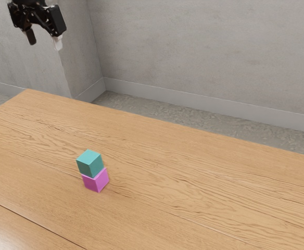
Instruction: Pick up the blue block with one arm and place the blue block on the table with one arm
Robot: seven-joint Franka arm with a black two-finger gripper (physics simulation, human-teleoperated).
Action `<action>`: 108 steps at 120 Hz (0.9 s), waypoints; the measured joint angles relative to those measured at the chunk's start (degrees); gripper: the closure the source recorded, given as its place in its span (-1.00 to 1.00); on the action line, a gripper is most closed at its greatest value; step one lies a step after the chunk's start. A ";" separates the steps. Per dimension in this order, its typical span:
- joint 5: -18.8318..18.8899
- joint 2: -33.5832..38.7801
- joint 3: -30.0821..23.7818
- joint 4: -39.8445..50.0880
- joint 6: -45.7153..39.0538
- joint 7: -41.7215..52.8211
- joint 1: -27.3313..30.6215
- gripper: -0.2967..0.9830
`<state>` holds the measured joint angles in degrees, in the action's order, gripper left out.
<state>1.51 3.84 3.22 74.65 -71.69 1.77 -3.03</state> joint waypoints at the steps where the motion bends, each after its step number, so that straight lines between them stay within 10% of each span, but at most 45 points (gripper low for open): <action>1: -0.11 0.52 -0.11 1.72 -0.54 0.01 0.12 -0.54; 15: -1.07 8.94 -2.86 28.48 -11.57 0.16 2.32 -0.54; 37: -1.62 12.43 -7.06 44.04 -23.33 0.40 5.60 -0.54; 108: -1.22 4.07 -9.32 50.66 -45.66 2.41 9.28 -0.54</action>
<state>0.29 7.92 -6.09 125.31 -117.35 4.18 6.25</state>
